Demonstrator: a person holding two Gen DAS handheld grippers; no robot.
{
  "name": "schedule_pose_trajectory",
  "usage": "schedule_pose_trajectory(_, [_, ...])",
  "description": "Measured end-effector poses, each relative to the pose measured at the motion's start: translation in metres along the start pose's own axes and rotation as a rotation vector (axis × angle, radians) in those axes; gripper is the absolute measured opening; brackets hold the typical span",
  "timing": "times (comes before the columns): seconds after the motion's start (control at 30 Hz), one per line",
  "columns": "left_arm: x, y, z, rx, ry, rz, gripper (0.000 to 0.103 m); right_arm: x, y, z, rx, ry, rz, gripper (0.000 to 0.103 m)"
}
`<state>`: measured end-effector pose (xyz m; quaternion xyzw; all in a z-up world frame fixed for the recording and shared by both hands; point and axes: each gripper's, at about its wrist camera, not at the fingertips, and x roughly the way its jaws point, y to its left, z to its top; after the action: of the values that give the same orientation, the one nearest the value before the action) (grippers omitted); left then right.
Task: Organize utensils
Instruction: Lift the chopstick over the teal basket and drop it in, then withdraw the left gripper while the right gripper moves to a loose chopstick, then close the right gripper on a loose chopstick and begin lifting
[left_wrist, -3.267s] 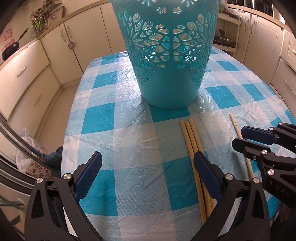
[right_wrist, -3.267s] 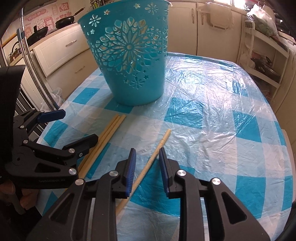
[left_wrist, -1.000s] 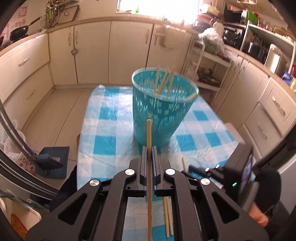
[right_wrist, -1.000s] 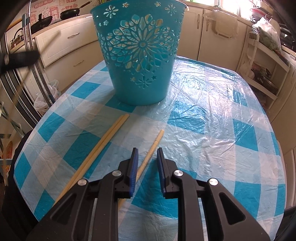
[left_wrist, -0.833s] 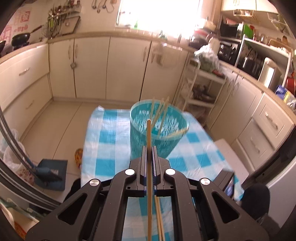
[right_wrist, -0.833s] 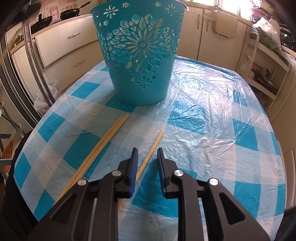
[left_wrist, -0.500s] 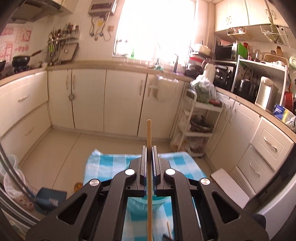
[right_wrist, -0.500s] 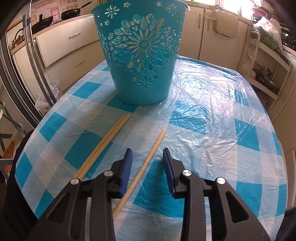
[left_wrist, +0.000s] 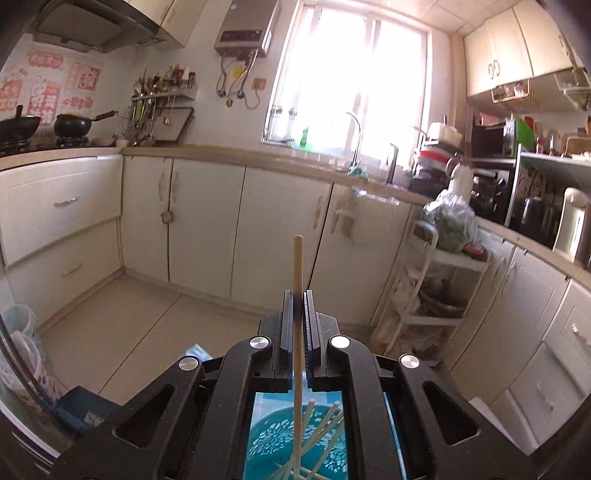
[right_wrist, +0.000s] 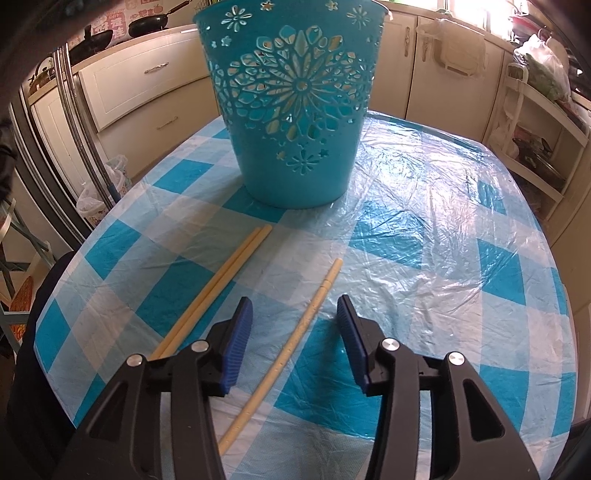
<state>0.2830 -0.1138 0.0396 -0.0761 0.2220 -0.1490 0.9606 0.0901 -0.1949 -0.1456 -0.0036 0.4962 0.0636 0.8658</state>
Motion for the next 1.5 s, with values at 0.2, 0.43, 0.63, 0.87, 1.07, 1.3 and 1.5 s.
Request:
schedule_pose_trajectory(0.2, [0.021,0.002,-0.046,0.056,0.082,0.033,0.005,0.001,0.002,0.0,-0.005,0.002,0.002,0.05])
schedule_pose_trajectory(0.43, [0.007,0.016,-0.067,0.109,0.146,0.052,0.02,0.001,0.003,0.001,-0.002,0.002,0.003,0.05])
schedule_pose_trajectory(0.63, [-0.04,0.055,-0.072,0.087,0.09,0.19,0.069,0.002,0.002,0.0,0.008,-0.001,0.001,0.05])
schedule_pose_trajectory(0.87, [-0.058,0.104,-0.143,-0.01,0.275,0.247,0.084,0.0,-0.006,0.0,0.05,-0.007,-0.013,0.05])
schedule_pose_trajectory(1.07, [-0.037,0.108,-0.204,-0.01,0.464,0.209,0.084,-0.002,-0.011,-0.001,0.077,-0.015,-0.046,0.041])
schedule_pose_trajectory(1.3, [-0.029,0.103,-0.216,0.016,0.514,0.176,0.087,-0.002,0.001,-0.002,0.003,-0.023,-0.081,0.01])
schedule_pose_trajectory(1.5, [-0.027,0.091,-0.217,0.067,0.531,0.168,0.087,-0.004,0.018,-0.006,-0.129,-0.013,-0.11,0.006])
